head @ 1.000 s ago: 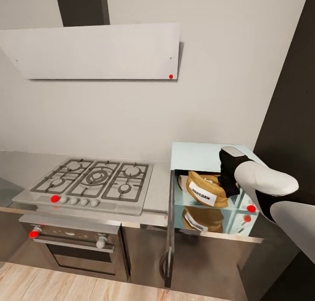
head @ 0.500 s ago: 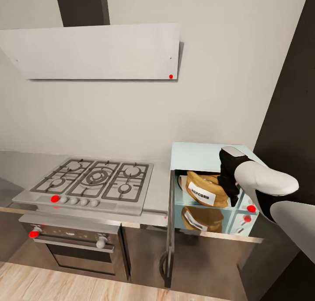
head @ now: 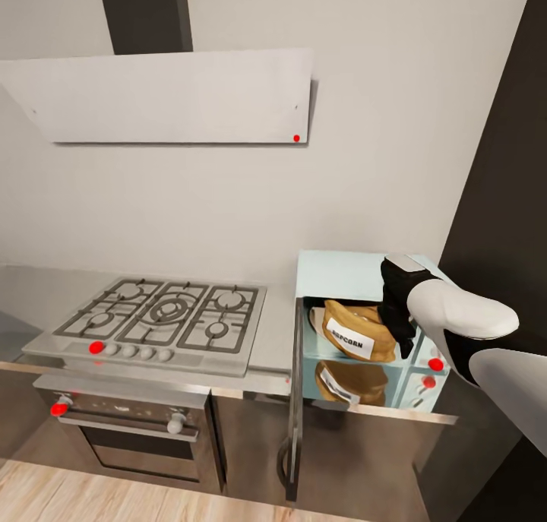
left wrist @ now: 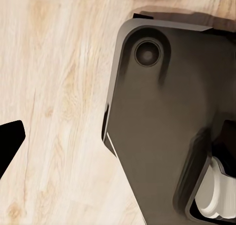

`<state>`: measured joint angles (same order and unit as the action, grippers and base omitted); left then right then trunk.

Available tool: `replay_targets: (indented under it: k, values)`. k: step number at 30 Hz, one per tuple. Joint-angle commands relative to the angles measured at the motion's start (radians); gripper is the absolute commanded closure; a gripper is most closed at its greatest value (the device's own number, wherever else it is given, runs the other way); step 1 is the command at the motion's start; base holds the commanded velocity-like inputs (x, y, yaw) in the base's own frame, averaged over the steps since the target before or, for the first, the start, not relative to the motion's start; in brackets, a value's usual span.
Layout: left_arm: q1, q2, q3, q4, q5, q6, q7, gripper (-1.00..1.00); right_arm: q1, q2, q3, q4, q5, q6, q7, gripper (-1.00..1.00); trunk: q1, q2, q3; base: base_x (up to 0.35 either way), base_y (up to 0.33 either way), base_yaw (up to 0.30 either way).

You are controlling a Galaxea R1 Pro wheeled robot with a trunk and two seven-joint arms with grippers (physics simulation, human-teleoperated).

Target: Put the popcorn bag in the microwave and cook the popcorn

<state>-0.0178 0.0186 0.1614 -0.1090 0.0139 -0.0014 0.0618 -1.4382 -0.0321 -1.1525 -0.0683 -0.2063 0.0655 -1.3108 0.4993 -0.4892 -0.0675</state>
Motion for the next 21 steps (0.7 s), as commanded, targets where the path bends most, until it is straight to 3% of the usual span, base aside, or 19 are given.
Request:
replay_targets:
  k: [1, 21]
  values:
    - [-0.001, 0.000, 0.004, 0.000, 0.001, 0.000, 0.001, -1.00, -0.001, 0.000, 0.008, -0.001, -0.010, 0.007, -0.004, -1.00, 0.001, -0.002, 0.000, 0.000, 0.000, 0.000]
    - [-0.001, 0.000, 0.003, 0.000, 0.001, 0.000, 0.001, -1.00, -0.001, 0.000, 0.008, -0.001, -0.012, 0.008, -0.001, -1.00, 0.001, -0.002, 0.033, 0.000, 0.000, 0.000]
